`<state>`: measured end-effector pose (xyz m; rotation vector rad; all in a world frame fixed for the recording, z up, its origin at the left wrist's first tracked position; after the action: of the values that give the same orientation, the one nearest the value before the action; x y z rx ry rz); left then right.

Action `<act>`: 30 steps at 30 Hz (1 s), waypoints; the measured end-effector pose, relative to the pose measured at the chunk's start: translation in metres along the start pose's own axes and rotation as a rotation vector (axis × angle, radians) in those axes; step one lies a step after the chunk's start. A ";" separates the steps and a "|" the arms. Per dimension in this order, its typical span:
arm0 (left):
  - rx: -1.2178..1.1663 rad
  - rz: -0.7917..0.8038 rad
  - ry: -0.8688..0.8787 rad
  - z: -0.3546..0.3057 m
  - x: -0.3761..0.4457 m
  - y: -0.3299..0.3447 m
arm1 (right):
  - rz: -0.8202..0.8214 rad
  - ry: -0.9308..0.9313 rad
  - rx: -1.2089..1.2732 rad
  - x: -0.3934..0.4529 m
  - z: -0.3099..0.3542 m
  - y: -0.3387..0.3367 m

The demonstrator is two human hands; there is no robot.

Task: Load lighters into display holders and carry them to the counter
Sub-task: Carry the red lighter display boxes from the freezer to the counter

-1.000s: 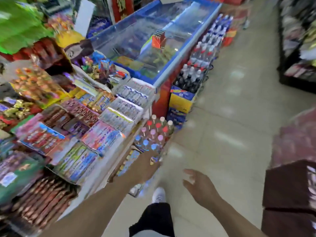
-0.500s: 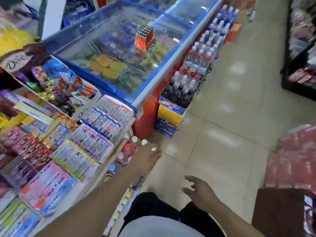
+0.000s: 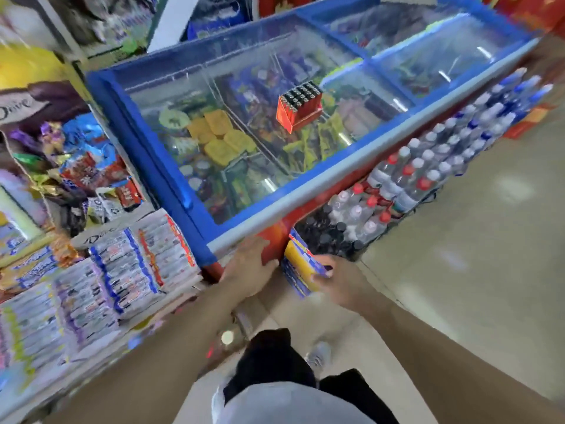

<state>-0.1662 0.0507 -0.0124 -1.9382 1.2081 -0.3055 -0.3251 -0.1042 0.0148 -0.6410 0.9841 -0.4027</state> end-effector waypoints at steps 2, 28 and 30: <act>-0.023 -0.033 -0.062 -0.008 0.018 0.005 | 0.009 -0.032 -0.045 0.032 0.013 -0.033; 0.289 -0.182 -0.278 -0.002 0.172 0.047 | -0.259 0.042 0.260 0.336 0.194 -0.222; 0.224 -0.251 -0.318 -0.008 0.179 0.047 | -0.192 0.038 0.157 0.351 0.193 -0.226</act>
<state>-0.1088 -0.1130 -0.0782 -1.8564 0.6958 -0.2387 0.0119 -0.4176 0.0175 -0.5881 0.9193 -0.6570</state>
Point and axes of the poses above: each hand's wrist, its own x-axis towards the middle knuckle, its own y-axis out of the palm, z = x × y, the point moved 2 cm from there along x, towards the middle knuckle, and after that the axes turned 14 degrees about y, right-handed, at the moved point
